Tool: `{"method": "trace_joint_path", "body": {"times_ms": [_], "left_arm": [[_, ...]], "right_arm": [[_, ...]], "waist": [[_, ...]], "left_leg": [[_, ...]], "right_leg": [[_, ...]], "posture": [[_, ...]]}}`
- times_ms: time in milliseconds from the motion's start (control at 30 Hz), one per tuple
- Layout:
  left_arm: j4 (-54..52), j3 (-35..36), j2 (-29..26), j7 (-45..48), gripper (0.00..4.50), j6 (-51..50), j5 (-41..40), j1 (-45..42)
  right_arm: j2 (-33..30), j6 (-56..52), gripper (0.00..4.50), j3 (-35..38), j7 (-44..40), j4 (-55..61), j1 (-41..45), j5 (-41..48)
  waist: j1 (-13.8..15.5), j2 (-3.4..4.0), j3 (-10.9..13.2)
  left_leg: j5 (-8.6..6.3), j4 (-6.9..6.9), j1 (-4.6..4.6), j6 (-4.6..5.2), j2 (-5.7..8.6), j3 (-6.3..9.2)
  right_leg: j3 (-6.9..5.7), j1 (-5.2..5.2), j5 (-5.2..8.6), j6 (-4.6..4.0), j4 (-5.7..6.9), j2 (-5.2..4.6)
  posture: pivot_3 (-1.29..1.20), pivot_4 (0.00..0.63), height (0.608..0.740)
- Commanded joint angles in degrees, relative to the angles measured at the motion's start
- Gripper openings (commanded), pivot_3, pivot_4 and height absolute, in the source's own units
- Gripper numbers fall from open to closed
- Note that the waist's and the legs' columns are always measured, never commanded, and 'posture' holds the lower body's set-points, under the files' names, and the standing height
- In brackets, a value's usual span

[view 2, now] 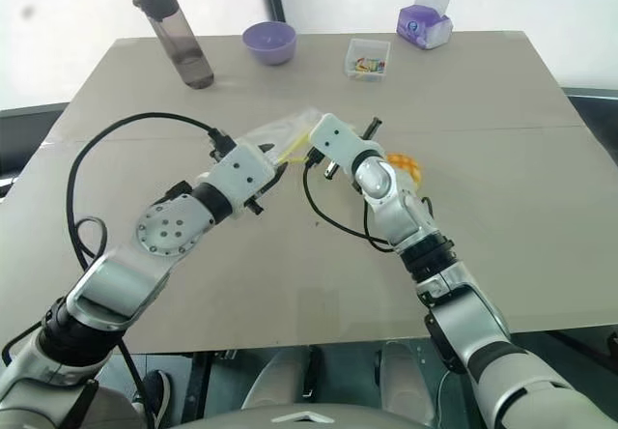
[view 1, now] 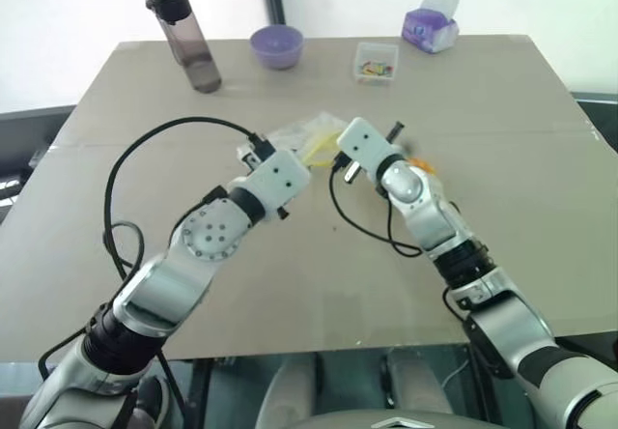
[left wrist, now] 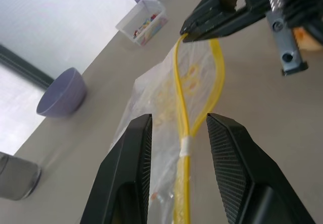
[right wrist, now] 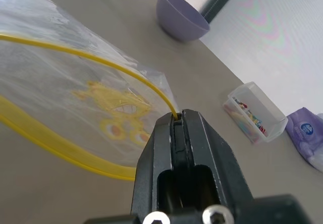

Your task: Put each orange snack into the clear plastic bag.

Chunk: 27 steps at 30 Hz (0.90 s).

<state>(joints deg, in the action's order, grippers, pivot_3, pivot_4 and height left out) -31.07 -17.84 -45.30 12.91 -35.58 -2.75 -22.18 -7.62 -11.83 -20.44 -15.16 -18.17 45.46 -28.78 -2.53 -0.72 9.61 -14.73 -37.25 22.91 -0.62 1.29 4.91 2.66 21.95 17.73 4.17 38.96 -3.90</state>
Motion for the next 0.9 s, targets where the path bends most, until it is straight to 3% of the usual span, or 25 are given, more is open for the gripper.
{"method": "trace_joint_path", "body": {"times_ms": [33, 767, 833, 867, 900], "left_arm": [[-4.7, 2.2, -0.2, 2.3, 1.84, -3.9, 1.7, 2.2], [-0.2, 3.9, 4.2, 6.8, 1.84, 0.4, 10.4, 3.9], [0.4, 4.1, 4.4, 6.8, 1.23, 1.2, 11.3, 4.0], [0.5, 4.0, 4.2, 7.0, 1.16, 1.4, 11.9, 4.1], [0.5, 4.2, 4.3, 7.1, 0.72, 1.5, 12.0, 4.2]], "right_arm": [[-0.2, 1.4, 0.0, 0.0, 0.6, 1.3, 1.3, 0.0], [0.0, 0.8, 0.0, -0.4, 0.2, 2.7, 0.7, 0.1], [-0.2, 0.9, 0.0, -0.4, 0.0, 2.9, 0.5, 0.0], [-0.2, 0.9, 0.0, -0.4, 0.0, 3.0, 0.5, 0.0], [-0.3, 0.9, 0.0, -0.4, 0.0, 3.0, 0.4, 0.0]], "waist": [[-0.1, 0.0, 0.0], [-0.1, 0.0, 0.0], [-0.1, 0.0, 0.0], [0.0, 0.0, 0.0], [0.0, 0.0, 0.0]], "left_leg": [[0.0, 0.0, 0.0, 0.0, 0.0, 0.0], [0.0, -0.03, 0.01, 0.0, -0.02, 0.0], [0.0, -0.02, 0.01, 0.0, -0.03, 0.0], [0.0, -0.02, 0.01, 0.0, -0.03, 0.0], [0.0, -0.03, 0.01, 0.0, -0.03, 0.0]], "right_leg": [[0.0, 0.0, 0.0, 0.0, 0.0, 0.0], [0.0, 0.03, 0.0, 0.0, 0.06, 0.01], [0.01, 0.03, 0.0, 0.0, 0.06, 0.01], [0.0, 0.03, 0.0, 0.0, 0.06, 0.01], [0.0, 0.03, 0.0, 0.0, 0.06, 0.01]], "posture": [[0.0, 0.15, 0.74], [0.0, 0.15, 0.74], [0.0, 0.15, 0.74], [0.0, 0.15, 0.74], [0.0, 0.15, 0.74]]}}
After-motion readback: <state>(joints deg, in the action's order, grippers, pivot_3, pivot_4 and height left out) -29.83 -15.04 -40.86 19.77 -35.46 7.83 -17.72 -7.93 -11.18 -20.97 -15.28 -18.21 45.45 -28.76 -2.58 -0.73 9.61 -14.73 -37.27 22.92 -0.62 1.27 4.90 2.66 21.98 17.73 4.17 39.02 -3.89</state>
